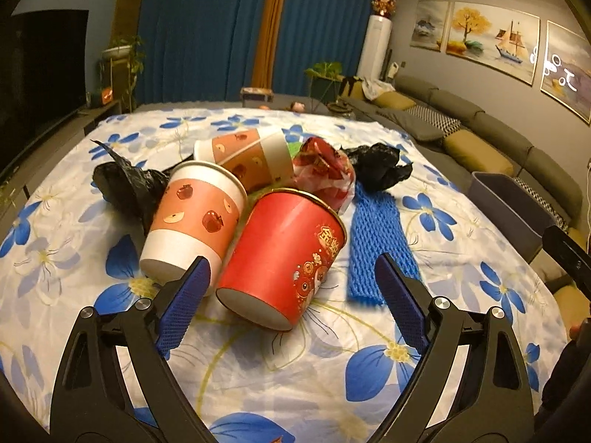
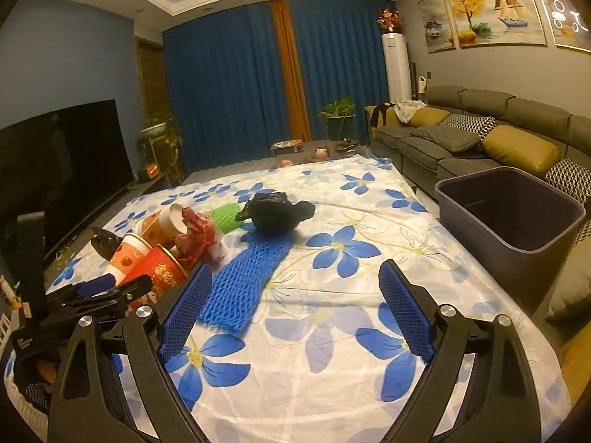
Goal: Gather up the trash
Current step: 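Grasp the red paper cup with the left gripper and lift it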
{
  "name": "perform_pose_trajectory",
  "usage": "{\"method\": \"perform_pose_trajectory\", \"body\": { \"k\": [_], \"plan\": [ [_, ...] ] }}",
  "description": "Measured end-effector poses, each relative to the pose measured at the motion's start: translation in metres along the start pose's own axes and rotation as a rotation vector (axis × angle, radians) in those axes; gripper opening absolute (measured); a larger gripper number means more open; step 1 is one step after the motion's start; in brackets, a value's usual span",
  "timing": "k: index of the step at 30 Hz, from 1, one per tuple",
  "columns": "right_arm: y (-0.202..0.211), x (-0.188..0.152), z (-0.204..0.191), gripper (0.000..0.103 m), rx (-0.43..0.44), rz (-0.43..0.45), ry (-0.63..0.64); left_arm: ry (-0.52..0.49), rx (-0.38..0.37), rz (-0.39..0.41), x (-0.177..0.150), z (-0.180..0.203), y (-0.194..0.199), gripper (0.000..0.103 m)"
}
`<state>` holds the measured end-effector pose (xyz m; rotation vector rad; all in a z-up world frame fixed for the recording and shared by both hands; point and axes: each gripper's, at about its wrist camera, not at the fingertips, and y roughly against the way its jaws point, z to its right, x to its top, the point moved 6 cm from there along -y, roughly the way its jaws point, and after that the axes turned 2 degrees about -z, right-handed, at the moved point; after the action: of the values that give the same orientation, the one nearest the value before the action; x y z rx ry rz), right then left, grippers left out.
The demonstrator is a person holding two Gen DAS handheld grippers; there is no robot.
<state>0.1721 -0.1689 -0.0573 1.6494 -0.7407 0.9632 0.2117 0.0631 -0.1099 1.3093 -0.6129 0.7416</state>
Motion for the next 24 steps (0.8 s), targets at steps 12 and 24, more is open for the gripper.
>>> {"method": "perform_pose_trajectory", "body": {
  "k": [12, 24],
  "plan": [
    [-0.016, -0.005, -0.016, 0.089, 0.019, -0.038, 0.025, 0.013, 0.0, -0.138, -0.002, -0.002, -0.035, 0.071],
    [-0.041, -0.017, -0.031, 0.089, 0.027, -0.113, 0.045, 0.035, -0.067, -0.059, 0.001, -0.004, -0.019, 0.059]
  ]
}}
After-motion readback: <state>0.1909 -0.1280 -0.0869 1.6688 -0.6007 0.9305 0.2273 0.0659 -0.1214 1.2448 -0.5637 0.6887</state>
